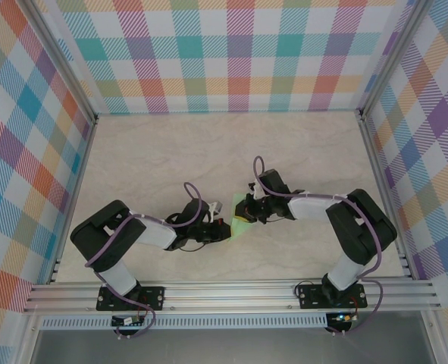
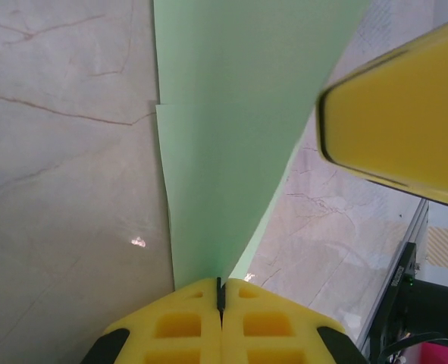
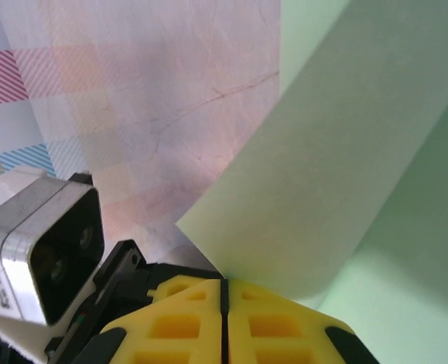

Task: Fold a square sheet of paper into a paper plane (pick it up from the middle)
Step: Fourth fold the wing at the center of the table.

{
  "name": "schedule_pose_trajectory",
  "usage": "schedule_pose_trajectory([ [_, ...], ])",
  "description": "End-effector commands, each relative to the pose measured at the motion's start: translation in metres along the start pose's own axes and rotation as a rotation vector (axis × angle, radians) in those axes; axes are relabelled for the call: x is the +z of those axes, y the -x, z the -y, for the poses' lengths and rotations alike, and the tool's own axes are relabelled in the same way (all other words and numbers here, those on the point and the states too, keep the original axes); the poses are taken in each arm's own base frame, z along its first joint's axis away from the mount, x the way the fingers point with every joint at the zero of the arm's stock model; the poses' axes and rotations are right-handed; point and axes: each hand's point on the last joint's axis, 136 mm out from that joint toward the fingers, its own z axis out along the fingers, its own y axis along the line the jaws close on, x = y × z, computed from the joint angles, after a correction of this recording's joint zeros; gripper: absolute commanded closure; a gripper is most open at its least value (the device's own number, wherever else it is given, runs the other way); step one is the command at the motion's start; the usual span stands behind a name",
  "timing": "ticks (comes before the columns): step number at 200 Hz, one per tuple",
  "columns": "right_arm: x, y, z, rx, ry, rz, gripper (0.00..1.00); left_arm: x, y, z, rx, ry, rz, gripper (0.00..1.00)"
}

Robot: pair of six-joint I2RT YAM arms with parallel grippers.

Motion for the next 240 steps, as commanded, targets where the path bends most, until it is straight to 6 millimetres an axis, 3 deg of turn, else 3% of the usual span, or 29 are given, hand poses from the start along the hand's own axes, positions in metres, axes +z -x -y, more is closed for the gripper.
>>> schedule_pose_trajectory([
  [1, 0.006, 0.008, -0.001, -0.024, -0.012, 0.019, 0.93, 0.000, -0.001, -0.016, -0.034, 0.027, -0.003, 1.00],
  [178, 0.019, 0.022, 0.026, 0.007, -0.101, 0.033, 0.94, 0.012, -0.005, -0.047, -0.200, 0.095, -0.089, 1.00],
  [240, 0.023, 0.012, 0.056, 0.074, -0.183, 0.013, 0.95, 0.009, -0.006, -0.052, -0.202, 0.126, -0.083, 0.96],
])
